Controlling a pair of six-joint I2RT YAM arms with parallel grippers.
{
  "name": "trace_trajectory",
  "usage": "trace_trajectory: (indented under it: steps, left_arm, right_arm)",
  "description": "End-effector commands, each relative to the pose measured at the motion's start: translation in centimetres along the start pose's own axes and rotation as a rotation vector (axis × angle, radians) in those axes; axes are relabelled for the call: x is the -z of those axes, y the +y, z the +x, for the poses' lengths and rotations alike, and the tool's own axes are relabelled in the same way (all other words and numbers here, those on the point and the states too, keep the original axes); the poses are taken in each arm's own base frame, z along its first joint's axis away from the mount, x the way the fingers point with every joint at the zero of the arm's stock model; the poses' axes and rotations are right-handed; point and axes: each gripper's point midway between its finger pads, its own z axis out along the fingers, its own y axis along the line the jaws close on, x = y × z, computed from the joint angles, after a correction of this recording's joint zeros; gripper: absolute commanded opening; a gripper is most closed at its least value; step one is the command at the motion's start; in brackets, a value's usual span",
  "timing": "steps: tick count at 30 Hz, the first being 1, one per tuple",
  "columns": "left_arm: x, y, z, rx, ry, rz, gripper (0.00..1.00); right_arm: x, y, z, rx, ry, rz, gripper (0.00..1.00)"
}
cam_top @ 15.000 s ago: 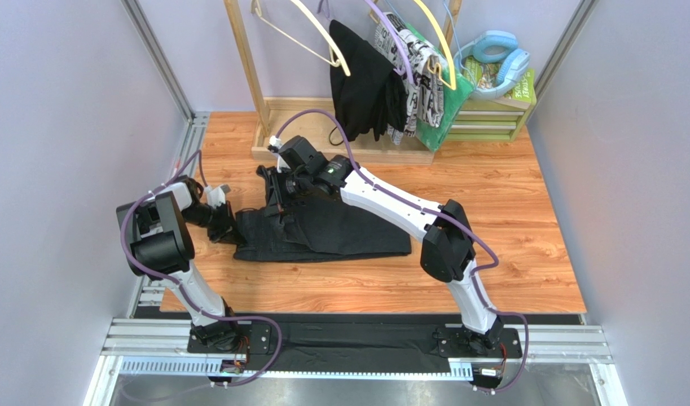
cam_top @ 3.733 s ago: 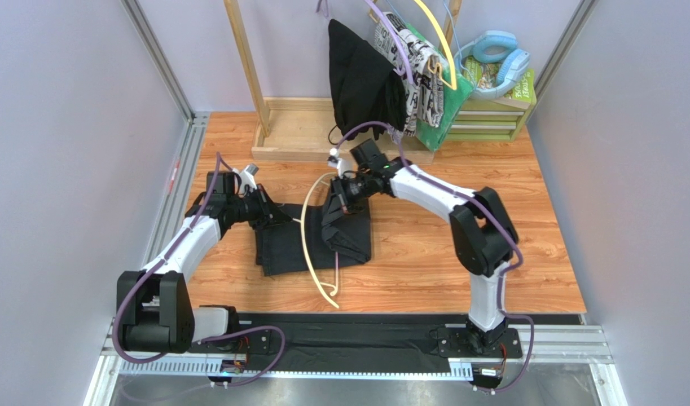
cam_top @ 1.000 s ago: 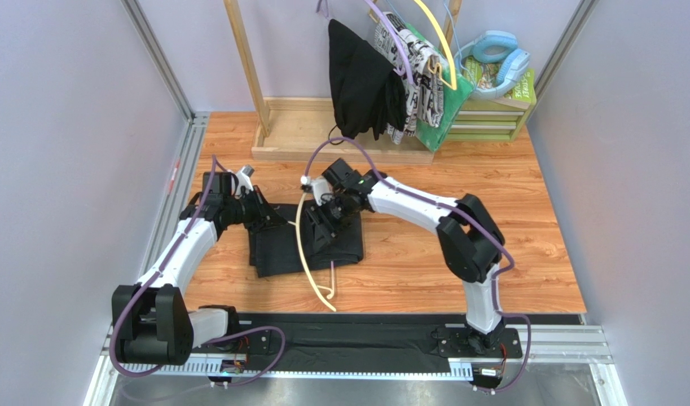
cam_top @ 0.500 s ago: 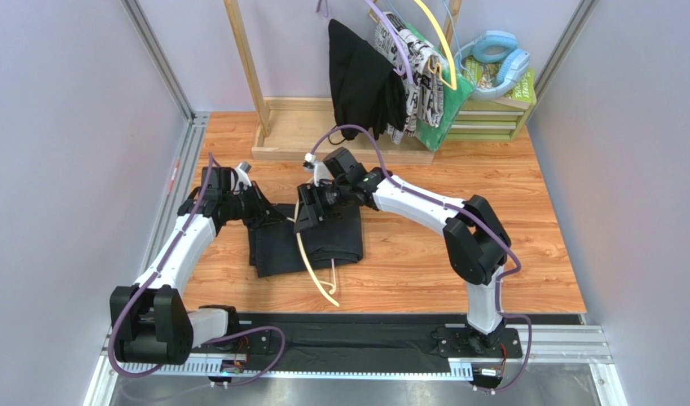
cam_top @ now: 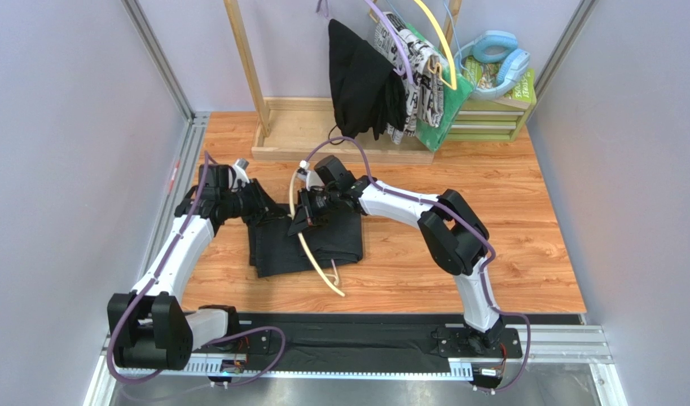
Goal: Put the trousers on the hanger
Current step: Place trousers on hanger
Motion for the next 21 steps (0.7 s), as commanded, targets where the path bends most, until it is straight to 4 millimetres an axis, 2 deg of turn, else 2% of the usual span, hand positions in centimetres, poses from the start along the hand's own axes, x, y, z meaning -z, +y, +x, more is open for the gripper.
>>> trace_trajectory:
  steps: [1,2,4,5,7,9,11,17,21]
  left_arm:
    - [2.7,-4.6,-1.7,-0.109,-0.110,0.219,0.47]
    - [3.4,-4.4,-2.4,-0.111,-0.146,0.227,0.50]
    - [4.6,-3.1,-3.3,-0.103,-0.206,0.229,0.51]
    - [5.1,-2.2,-4.1,-0.091,-0.246,0.220,0.51]
    - [4.5,-0.5,-3.4,-0.082,-0.220,0.208,0.50]
    - [3.1,0.8,-2.3,-0.070,-0.155,0.205,0.49]
    - [1.5,1.9,-1.8,-0.036,-0.094,0.205,0.48]
    - [-2.5,2.2,-1.5,-0.079,-0.008,0.210,0.55]
    - [-4.7,1.6,-0.8,-0.097,0.066,0.229,0.57]
  right_arm:
    - [3.1,4.6,-2.0,0.047,-0.051,-0.225,0.00]
    - [3.3,4.1,-1.7,0.025,-0.045,-0.235,0.00]
    - [4.7,5.1,-2.4,0.027,-0.063,-0.321,0.00]
    - [4.8,4.8,-2.2,0.014,-0.053,-0.336,0.00]
    - [5.7,5.1,-2.4,-0.006,-0.042,-0.392,0.00]
    - [5.9,4.4,-2.1,-0.045,-0.036,-0.409,0.00]
    - [6.9,4.6,-2.7,-0.055,-0.062,-0.444,0.00]
    - [7.2,2.5,-1.9,-0.116,-0.045,-0.438,0.00]
    - [7.9,1.5,-2.2,-0.137,-0.076,-0.430,0.00]
